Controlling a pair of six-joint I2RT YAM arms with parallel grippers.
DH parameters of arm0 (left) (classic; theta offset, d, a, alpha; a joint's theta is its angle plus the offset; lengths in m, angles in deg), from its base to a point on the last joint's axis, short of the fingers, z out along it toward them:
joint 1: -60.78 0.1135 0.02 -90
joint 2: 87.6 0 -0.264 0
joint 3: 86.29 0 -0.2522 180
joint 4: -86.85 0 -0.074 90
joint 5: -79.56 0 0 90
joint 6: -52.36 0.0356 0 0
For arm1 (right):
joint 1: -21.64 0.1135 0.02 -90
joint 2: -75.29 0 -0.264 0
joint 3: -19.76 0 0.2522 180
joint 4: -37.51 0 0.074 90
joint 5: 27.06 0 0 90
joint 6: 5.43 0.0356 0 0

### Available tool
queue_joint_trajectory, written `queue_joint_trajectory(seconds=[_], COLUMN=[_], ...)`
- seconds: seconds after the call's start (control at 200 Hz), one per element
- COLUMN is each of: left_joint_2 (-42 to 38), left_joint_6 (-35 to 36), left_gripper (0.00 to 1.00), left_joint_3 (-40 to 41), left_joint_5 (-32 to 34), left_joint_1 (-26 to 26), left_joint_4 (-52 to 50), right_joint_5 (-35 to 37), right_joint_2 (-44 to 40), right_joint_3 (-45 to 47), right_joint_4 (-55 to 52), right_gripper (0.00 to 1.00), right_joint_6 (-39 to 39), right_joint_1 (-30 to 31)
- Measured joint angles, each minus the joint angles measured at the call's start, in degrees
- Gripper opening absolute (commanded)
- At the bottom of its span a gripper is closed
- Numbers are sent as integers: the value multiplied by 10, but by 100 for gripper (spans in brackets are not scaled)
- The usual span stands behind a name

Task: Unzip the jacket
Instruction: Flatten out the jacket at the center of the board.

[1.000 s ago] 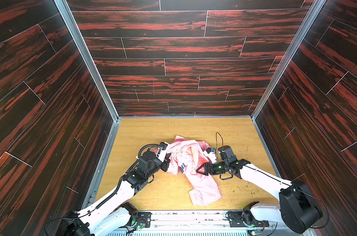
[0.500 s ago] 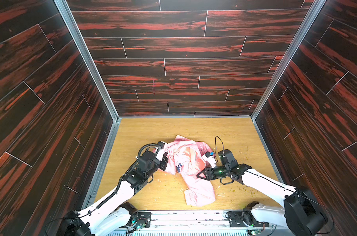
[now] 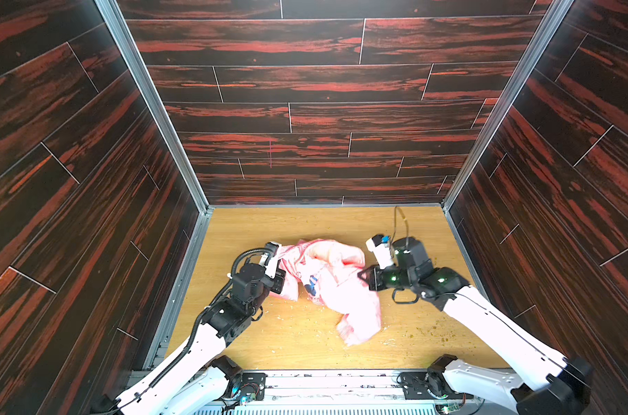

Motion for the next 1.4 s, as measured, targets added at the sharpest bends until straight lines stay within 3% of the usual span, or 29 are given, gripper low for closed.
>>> queue_joint_trajectory(seconds=[0.24,0.521,0.696,0.802,0.872,0.962,1.117,1.152,1.192,1.227,1.262,1.308,1.358,1.403], left_joint_2=[-25,-73,-67,-2,65,173,373,414,459,493,515,533,537,532], left_joint_6=[82,193,252,282,292,288,280,282,284,286,287,287,280,274], left_gripper=[0,0,0,0,0,0,8,14,31,60,97,100,100,100], left_joint_3=[-141,-333,-421,-457,-470,-457,-388,-386,-386,-387,-387,-387,-387,-387], left_joint_5=[-5,-145,-177,-170,-184,-251,-323,-333,-346,-357,-363,-367,-365,-361], left_joint_1=[0,0,0,6,33,97,166,173,181,189,195,200,204,206], left_joint_4=[-92,-218,-260,-295,-321,-333,-332,-342,-353,-361,-368,-373,-375,-370], right_joint_5=[153,290,343,346,302,245,186,175,165,158,151,147,148,153], right_joint_2=[-10,-59,-62,-22,24,90,256,287,308,319,324,324,324,324], right_joint_3=[-187,-350,-405,-399,-372,-298,-209,-197,-186,-178,-173,-171,-171,-172], right_joint_4=[-147,-245,-241,-224,-200,-151,-102,-96,-90,-88,-88,-88,-87,-87], right_gripper=[0,0,0,0,0,0,0,0,0,0,0,16,50,61], right_joint_6=[-70,-136,-216,-260,-268,-269,-269,-269,-268,-268,-268,-266,-259,-254], right_joint_1=[0,0,1,-44,-130,-219,-261,-262,-263,-264,-265,-266,-267,-268])
